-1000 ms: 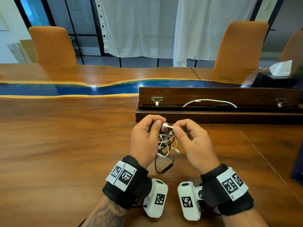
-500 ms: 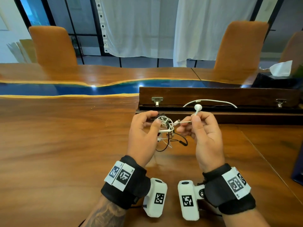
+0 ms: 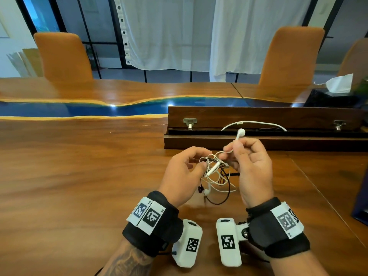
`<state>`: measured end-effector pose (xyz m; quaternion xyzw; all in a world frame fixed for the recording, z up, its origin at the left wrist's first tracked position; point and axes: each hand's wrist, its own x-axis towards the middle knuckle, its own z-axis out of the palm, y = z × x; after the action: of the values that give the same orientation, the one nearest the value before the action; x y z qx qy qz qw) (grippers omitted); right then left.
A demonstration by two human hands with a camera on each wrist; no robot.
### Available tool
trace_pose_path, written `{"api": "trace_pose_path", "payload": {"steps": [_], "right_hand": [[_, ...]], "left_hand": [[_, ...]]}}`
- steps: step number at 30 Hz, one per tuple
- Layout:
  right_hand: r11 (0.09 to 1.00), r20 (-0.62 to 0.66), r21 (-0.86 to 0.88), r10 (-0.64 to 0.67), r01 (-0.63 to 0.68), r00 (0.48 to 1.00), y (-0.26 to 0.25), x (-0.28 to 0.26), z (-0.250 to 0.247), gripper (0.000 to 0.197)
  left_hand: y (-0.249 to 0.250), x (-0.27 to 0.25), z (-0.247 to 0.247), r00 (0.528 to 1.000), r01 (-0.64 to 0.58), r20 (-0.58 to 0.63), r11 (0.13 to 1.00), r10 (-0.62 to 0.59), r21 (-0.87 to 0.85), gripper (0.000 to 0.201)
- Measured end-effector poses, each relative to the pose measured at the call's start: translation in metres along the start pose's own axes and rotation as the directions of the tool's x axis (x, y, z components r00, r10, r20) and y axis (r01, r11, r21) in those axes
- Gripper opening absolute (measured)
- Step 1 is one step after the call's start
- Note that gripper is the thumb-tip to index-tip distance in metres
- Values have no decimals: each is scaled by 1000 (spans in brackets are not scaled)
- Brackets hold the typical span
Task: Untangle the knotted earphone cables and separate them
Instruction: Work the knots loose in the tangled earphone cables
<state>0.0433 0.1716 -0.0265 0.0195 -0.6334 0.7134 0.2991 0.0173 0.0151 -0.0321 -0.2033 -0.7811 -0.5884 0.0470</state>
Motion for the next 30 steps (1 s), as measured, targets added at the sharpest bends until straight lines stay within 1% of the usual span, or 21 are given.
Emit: {"api": "trace_pose_path", "payload": {"steps": [2,3,6,10,12,14,17,21,24,27,30], "right_hand": [[998,-29,-64,-17,15,999,4,1,-2,12],[993,-16,-119,-21,19,1000,6,1,-3,15],[965,78,-264,25,-3,997,10,0,-5,15],[952,227,-305,102,-29,968,7,-5,0,11],[955,264,-293,118,-37,957,5,-6,2,11],[953,299,-302,129,-35,945,5,-7,1,16],[937,345,-348,126,2,930,6,-7,1,8],[948,322,-318,103,5,941,6,-5,-1,13],[961,286,-276,98,-17,953,3,-5,0,21],[968,261,-246,105,-39,959,3,-6,2,25],[974,242,-222,100,-45,965,2,-6,2,28]], "left_hand": [[3,-1,-1,999,-24,-29,999,23,-31,27],[4,-1,-2,998,-34,-47,998,32,-49,26],[5,0,-4,994,-52,-100,995,43,-88,23],[3,1,-5,986,-67,-156,995,54,-79,23],[2,1,-5,984,-68,-170,993,52,-95,23],[2,1,-4,982,-70,-180,992,50,-108,22],[1,1,-2,979,-69,-197,992,47,-106,21],[-1,1,1,980,-55,-198,993,33,-107,20],[-3,3,1,974,-66,-223,992,40,-106,17],[-3,3,0,982,-59,-182,994,41,-94,10],[-1,2,-1,985,-76,-161,992,59,-101,15]]}}
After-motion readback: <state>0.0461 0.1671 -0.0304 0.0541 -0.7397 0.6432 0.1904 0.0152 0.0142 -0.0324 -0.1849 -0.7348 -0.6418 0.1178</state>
